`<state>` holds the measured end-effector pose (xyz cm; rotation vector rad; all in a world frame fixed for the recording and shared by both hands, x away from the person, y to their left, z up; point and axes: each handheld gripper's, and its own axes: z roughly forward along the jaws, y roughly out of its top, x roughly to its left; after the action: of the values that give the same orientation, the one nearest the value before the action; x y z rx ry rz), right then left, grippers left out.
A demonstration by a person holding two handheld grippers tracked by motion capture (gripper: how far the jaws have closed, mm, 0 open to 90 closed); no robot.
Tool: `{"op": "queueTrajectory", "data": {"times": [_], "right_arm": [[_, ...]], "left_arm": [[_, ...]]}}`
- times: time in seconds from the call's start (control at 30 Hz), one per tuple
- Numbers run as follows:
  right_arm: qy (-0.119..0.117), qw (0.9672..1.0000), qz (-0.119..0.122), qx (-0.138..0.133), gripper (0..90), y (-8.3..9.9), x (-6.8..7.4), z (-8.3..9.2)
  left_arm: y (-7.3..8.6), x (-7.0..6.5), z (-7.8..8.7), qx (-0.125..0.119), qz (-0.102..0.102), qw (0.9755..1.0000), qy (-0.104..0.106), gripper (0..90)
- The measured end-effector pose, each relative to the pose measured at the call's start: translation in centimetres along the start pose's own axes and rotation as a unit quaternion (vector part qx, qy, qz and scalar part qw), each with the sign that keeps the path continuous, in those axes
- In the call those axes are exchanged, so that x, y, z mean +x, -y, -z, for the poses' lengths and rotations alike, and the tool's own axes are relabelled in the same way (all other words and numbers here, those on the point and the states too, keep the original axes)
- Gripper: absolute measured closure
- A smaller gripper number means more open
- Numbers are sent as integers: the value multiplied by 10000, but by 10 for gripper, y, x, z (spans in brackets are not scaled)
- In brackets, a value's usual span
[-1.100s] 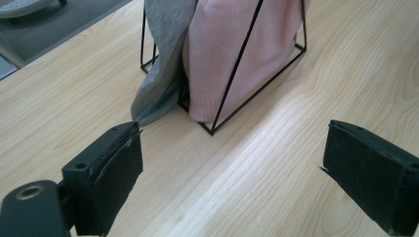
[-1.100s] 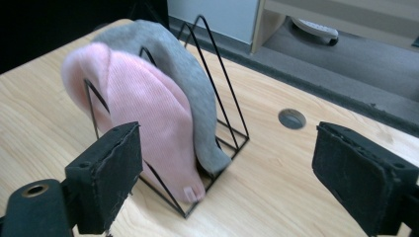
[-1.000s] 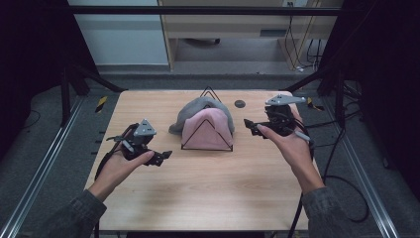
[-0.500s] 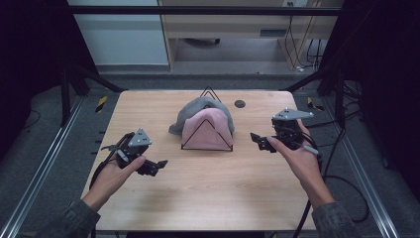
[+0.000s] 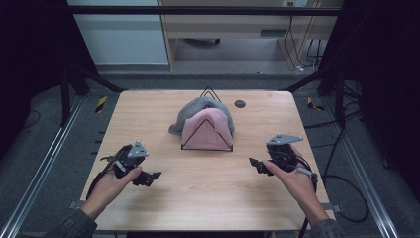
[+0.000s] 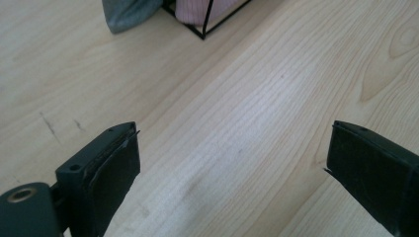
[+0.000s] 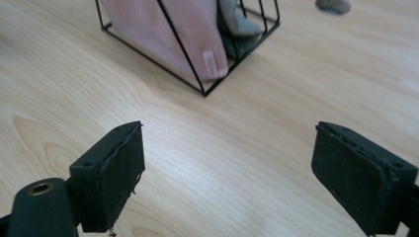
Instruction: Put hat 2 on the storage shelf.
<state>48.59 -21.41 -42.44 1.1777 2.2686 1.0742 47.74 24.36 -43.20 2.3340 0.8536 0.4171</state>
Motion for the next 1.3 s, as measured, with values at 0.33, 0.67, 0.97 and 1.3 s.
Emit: {"op": "queueTrajectory", "data": {"times": [0.33, 0.67, 0.97, 1.3], "right_arm": [[-148, 9994, -93, 311, 202, 26, 1, -23], [-34, 9988, -269, 419, 164, 43, 6, -43], [23, 9974, -332, 640, 142, 48, 6, -54], [89, 9972, -468, 578, 97, 54, 6, -57]], "left_arm": [[22, -1, -23, 203, 29, 9998, 67, 57], [41, 4, -42, 184, 192, 9996, 17, 61], [46, 6, -50, 141, 353, 9992, 100, 25], [50, 5, -50, 18, 362, 9993, 84, 0]]}}
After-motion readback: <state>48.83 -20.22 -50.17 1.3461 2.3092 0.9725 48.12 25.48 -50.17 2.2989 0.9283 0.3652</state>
